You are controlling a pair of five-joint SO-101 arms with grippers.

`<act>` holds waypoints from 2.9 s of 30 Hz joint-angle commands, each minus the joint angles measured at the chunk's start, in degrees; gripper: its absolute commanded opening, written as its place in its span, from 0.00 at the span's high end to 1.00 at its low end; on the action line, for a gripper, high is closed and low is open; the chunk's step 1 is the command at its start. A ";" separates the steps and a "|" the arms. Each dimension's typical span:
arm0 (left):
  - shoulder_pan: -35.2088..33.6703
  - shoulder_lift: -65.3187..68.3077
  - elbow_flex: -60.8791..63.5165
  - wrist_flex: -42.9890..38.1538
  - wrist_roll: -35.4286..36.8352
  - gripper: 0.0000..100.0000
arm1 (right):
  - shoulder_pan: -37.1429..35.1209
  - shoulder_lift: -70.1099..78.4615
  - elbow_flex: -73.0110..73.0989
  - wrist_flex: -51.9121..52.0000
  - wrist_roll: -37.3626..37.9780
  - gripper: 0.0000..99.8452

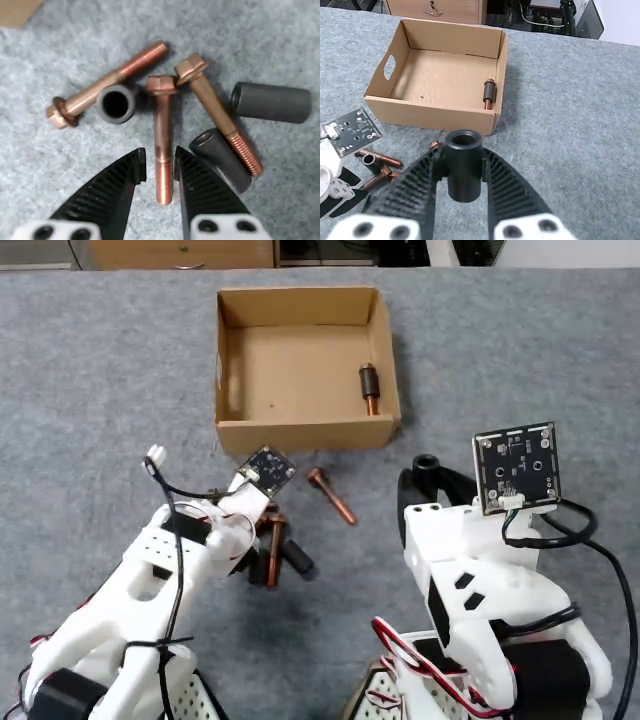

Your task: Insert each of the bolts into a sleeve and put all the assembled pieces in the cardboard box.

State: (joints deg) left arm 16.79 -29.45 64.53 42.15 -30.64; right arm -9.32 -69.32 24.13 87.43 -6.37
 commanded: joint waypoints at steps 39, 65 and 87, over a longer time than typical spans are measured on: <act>0.53 10.42 -23.65 20.13 12.04 0.98 | -4.00 0.22 3.38 -1.14 -0.53 1.00; 0.26 -43.56 -43.08 44.75 45.54 0.98 | -19.82 0.13 13.58 -7.12 -1.41 1.00; -10.55 -54.90 -27.43 23.56 58.37 0.98 | -38.81 0.13 25.89 -19.78 -7.56 1.00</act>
State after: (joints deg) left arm 6.95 -84.22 36.40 69.23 27.82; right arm -46.95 -68.97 48.75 71.96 -13.23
